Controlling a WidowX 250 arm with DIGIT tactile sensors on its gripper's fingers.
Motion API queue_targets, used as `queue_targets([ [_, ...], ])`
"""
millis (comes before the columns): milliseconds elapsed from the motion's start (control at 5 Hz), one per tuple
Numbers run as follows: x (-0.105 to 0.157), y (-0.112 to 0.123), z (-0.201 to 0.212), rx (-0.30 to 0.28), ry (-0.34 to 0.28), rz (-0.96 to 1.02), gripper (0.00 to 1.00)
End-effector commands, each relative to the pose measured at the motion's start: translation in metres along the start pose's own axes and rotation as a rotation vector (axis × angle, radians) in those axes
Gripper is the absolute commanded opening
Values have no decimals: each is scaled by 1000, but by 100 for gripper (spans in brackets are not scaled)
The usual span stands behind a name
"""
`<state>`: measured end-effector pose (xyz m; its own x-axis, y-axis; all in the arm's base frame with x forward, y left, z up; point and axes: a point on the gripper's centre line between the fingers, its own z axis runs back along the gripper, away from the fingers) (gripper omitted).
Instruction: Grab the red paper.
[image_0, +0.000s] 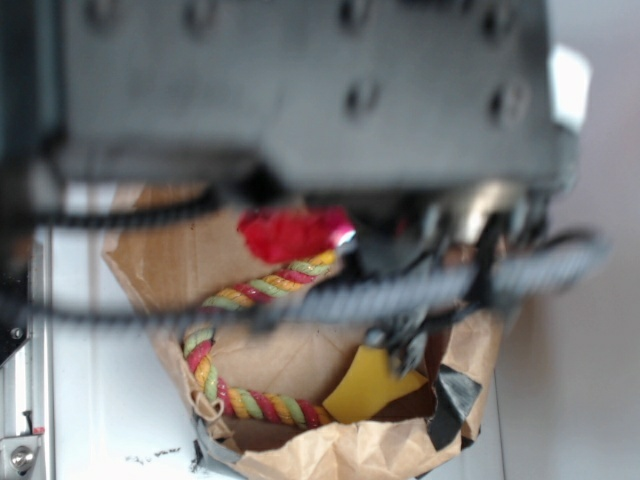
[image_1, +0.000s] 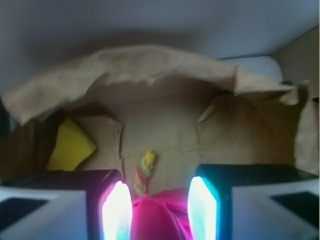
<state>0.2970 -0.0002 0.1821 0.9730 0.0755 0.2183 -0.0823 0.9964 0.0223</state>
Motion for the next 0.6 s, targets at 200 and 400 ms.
queue_targets([
  [200,-27,-8,23,-26,-42,-38,0],
  [400,-22,-3,20,33,-57,-28,0],
])
